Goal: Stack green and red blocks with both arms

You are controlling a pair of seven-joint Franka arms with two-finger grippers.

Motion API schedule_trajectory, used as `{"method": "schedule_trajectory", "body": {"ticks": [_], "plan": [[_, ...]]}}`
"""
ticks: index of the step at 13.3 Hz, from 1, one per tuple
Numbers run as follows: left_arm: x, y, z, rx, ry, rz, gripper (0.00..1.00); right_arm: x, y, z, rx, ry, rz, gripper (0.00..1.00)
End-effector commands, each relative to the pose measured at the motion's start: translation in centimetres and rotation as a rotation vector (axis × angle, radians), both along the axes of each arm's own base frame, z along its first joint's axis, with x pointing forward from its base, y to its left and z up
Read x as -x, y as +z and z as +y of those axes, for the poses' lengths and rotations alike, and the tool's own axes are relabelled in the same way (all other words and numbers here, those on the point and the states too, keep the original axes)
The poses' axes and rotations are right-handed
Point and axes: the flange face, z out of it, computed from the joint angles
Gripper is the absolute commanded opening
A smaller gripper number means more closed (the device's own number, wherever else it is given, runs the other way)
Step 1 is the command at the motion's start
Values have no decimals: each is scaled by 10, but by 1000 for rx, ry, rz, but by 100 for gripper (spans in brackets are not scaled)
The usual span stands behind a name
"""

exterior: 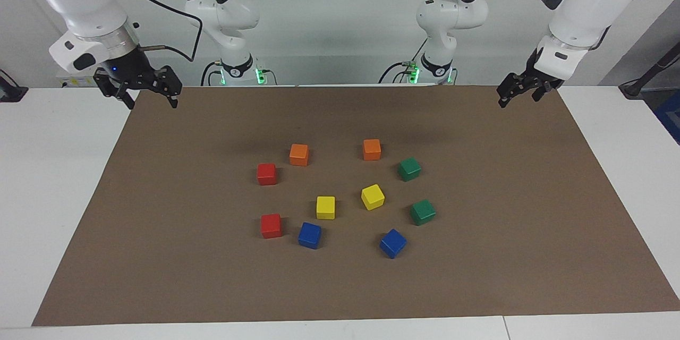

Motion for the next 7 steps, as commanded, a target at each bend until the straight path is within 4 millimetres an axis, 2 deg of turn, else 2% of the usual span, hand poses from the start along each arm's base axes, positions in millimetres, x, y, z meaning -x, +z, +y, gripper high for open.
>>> {"method": "schedule_trajectory", "body": {"ticks": [1, 5, 7], "plan": [[7, 5, 2, 9, -7, 5, 100, 5, -1, -2, -5, 10, -11, 100], [7, 4, 2, 9, -7, 7, 100, 5, 0, 2, -5, 19, -13, 100], [7, 5, 2, 9, -7, 5, 100, 5, -1, -4, -6, 19, -11, 100]]}}
